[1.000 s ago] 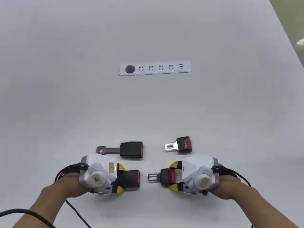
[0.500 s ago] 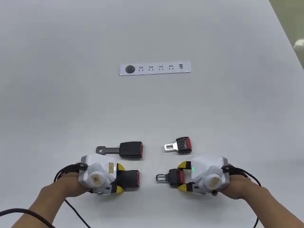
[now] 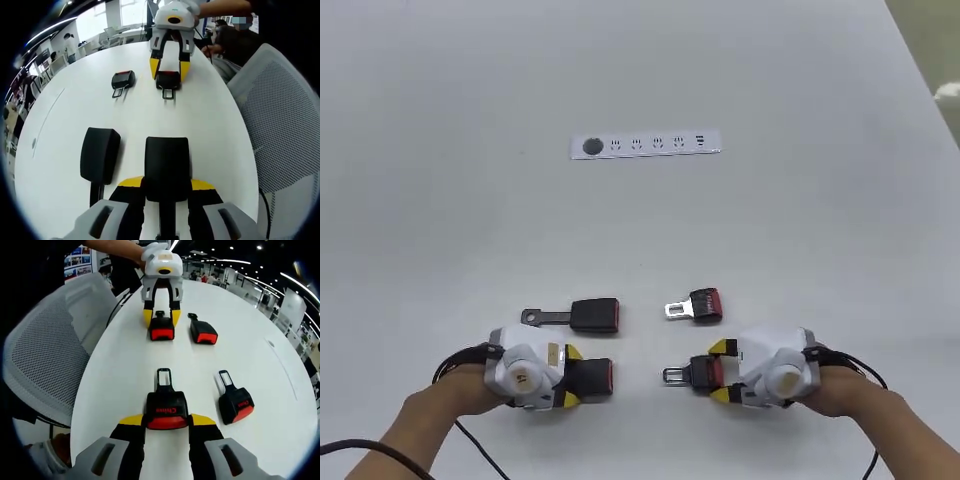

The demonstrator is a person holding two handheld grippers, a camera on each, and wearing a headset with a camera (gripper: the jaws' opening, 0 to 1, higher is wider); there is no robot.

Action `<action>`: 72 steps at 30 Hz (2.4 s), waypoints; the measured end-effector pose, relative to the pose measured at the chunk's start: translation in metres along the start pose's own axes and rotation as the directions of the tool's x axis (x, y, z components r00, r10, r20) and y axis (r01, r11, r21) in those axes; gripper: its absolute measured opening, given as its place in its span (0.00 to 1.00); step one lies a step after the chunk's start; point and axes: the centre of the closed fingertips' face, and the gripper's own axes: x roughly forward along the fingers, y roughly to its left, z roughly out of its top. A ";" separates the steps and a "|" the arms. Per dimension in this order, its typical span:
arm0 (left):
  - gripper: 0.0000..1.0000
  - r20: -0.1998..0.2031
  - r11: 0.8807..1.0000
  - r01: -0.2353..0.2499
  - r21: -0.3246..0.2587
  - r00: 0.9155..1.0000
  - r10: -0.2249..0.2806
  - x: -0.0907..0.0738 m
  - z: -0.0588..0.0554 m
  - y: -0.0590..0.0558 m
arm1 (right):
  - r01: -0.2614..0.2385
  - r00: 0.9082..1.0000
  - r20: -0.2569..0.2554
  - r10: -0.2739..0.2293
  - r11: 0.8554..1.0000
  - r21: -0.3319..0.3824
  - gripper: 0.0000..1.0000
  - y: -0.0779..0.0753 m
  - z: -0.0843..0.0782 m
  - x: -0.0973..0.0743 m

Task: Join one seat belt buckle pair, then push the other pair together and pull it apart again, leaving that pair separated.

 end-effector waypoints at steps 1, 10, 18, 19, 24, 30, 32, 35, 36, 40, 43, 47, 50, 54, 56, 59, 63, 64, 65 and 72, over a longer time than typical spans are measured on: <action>0.33 0.000 1.000 0.000 -0.001 1.000 0.000 0.000 0.000 0.000 | 0.001 1.000 -0.001 -0.001 1.000 0.001 0.30 0.000 -0.001 -0.001; 0.33 -0.001 1.000 0.000 0.003 1.000 0.000 0.001 -0.003 0.001 | 0.012 1.000 -0.012 -0.012 1.000 0.003 0.30 -0.002 -0.006 -0.006; 0.34 -0.005 1.000 -0.006 0.002 1.000 0.006 0.003 -0.006 0.002 | 0.010 1.000 -0.027 -0.010 1.000 -0.009 0.30 -0.002 -0.009 -0.007; 0.34 -0.006 1.000 -0.009 -0.001 1.000 0.009 0.003 -0.006 0.002 | 0.009 1.000 -0.029 -0.009 1.000 -0.012 0.30 -0.002 -0.009 -0.007; 0.35 -0.013 1.000 -0.020 0.004 1.000 0.020 0.003 -0.006 0.002 | 0.008 0.999 -0.036 -0.009 1.000 -0.029 0.31 -0.001 -0.008 -0.008; 0.38 -0.028 1.000 -0.031 -0.005 0.999 0.031 0.002 -0.008 0.002 | 0.038 0.998 -0.044 -0.040 0.999 -0.032 0.33 -0.004 -0.008 -0.009; 0.39 -0.035 0.999 -0.035 0.002 0.999 0.035 -0.001 -0.008 0.002 | 0.041 0.998 -0.044 -0.043 0.999 -0.029 0.34 -0.004 -0.008 -0.010; 0.41 -0.023 0.999 -0.048 -0.006 0.999 0.048 -0.009 -0.005 0.003 | 0.050 0.998 -0.038 -0.051 0.998 -0.029 0.36 -0.005 -0.007 -0.017; 0.41 -0.020 0.999 -0.051 -0.009 0.998 0.051 -0.011 -0.005 0.003 | 0.051 0.998 -0.039 -0.052 0.998 -0.030 0.36 -0.005 -0.006 -0.019; 0.43 -0.020 0.998 -0.052 -0.024 0.998 0.051 -0.018 -0.005 0.003 | 0.064 0.997 -0.042 -0.065 0.997 -0.037 0.39 -0.010 -0.005 -0.027; 0.44 -0.001 0.997 -0.062 -0.042 0.998 0.062 -0.025 0.000 0.005 | 0.070 0.997 -0.040 -0.072 0.997 -0.045 0.41 -0.015 -0.002 -0.034; 0.45 0.025 0.996 -0.073 -0.059 0.997 0.074 -0.034 0.009 0.008 | 0.089 0.995 -0.031 -0.090 0.995 -0.046 0.41 -0.025 0.001 -0.044; 0.47 0.041 0.994 -0.079 -0.075 0.996 0.083 -0.040 0.014 0.012 | 0.091 0.995 -0.030 -0.092 0.995 -0.043 0.41 -0.031 0.001 -0.049; 0.47 0.049 0.992 -0.091 -0.086 0.994 0.096 -0.045 0.016 0.018 | 0.091 0.995 -0.032 -0.092 0.995 -0.043 0.42 -0.037 0.000 -0.053; 0.47 0.056 0.991 -0.098 -0.093 0.993 0.104 -0.046 0.017 0.024 | 0.093 0.995 -0.034 -0.094 0.995 -0.044 0.42 -0.039 -0.001 -0.052; 0.48 0.057 0.989 -0.113 -0.098 0.991 0.119 -0.047 0.019 0.032 | 0.095 0.995 -0.031 -0.097 0.995 -0.040 0.42 -0.045 0.000 -0.052; 0.48 0.056 0.988 -0.123 -0.096 0.990 0.128 -0.046 0.021 0.043 | 0.097 0.995 -0.026 -0.098 0.995 -0.037 0.42 -0.052 0.002 -0.050; 0.48 0.056 0.988 -0.124 -0.095 0.990 0.129 -0.045 0.021 0.045 | 0.098 0.995 -0.025 -0.099 0.994 -0.038 0.42 -0.054 0.002 -0.050; 0.48 0.055 0.988 -0.124 -0.094 0.990 0.129 -0.044 0.022 0.048 | 0.099 0.995 -0.022 -0.100 0.994 -0.037 0.42 -0.057 0.003 -0.050; 0.47 0.051 0.989 -0.121 -0.083 0.991 0.125 -0.037 0.023 0.063 | 0.102 0.995 -0.016 -0.103 0.994 -0.031 0.42 -0.068 0.004 -0.045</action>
